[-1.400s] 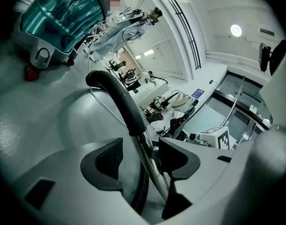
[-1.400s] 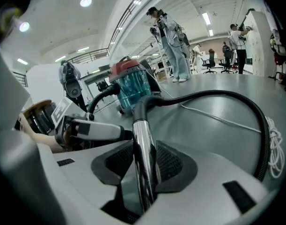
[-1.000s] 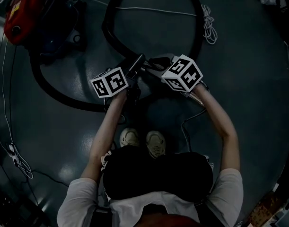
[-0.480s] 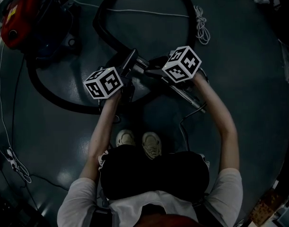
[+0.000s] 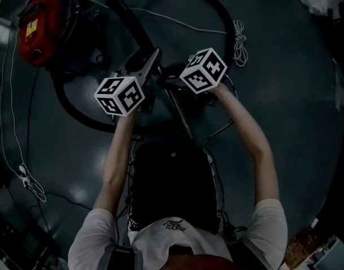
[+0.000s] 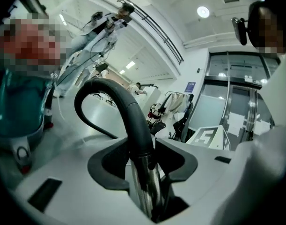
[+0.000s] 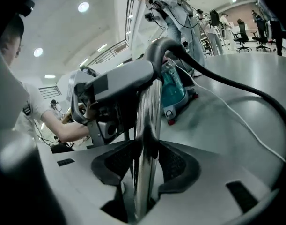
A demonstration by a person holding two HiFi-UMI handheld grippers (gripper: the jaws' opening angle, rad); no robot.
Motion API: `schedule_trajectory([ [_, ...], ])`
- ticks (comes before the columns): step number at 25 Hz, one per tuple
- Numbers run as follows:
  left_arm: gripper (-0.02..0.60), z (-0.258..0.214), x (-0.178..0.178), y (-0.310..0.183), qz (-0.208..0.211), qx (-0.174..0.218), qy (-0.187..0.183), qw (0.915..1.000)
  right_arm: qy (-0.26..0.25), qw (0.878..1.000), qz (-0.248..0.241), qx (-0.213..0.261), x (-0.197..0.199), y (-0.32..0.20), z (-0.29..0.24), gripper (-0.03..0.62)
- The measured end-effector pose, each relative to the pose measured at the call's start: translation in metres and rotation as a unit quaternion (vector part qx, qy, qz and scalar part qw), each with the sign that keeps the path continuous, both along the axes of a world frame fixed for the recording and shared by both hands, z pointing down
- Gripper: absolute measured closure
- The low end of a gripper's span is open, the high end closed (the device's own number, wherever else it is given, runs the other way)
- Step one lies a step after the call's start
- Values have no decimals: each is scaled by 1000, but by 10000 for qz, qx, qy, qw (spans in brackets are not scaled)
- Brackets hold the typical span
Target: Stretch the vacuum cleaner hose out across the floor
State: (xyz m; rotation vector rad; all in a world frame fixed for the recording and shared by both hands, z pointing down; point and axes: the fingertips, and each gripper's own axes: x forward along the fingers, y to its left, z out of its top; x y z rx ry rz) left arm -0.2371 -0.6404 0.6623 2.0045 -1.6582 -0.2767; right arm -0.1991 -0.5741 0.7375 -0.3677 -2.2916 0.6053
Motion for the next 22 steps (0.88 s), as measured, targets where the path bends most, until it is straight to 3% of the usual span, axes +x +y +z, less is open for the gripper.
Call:
schedule_trajectory([
  [3, 407, -84, 19, -4, 432, 36, -925, 9948, -323, 9992, 239, 75, -11, 3, -73, 442],
  [6, 408, -184, 29, -3, 777, 156, -1152, 9902, -862, 9933, 759, -101, -20, 6, -173, 442],
  [10, 410, -336, 27, 20, 957, 178, -767, 9923, -1324, 9820, 1168, -677, -18, 34, -334, 442],
  [16, 410, -567, 46, 49, 1098, 382, -61, 9932, -1863, 9664, 1195, -1307, 5, 68, -575, 442],
  [18, 410, -632, 55, 52, 1236, 609, 88, 9904, -2098, 9613, 1201, -1319, 15, 70, -640, 442],
  [22, 411, -729, 88, 58, 1722, 1179, 191, 9778, -2514, 9540, 1424, -797, 44, 69, -732, 439],
])
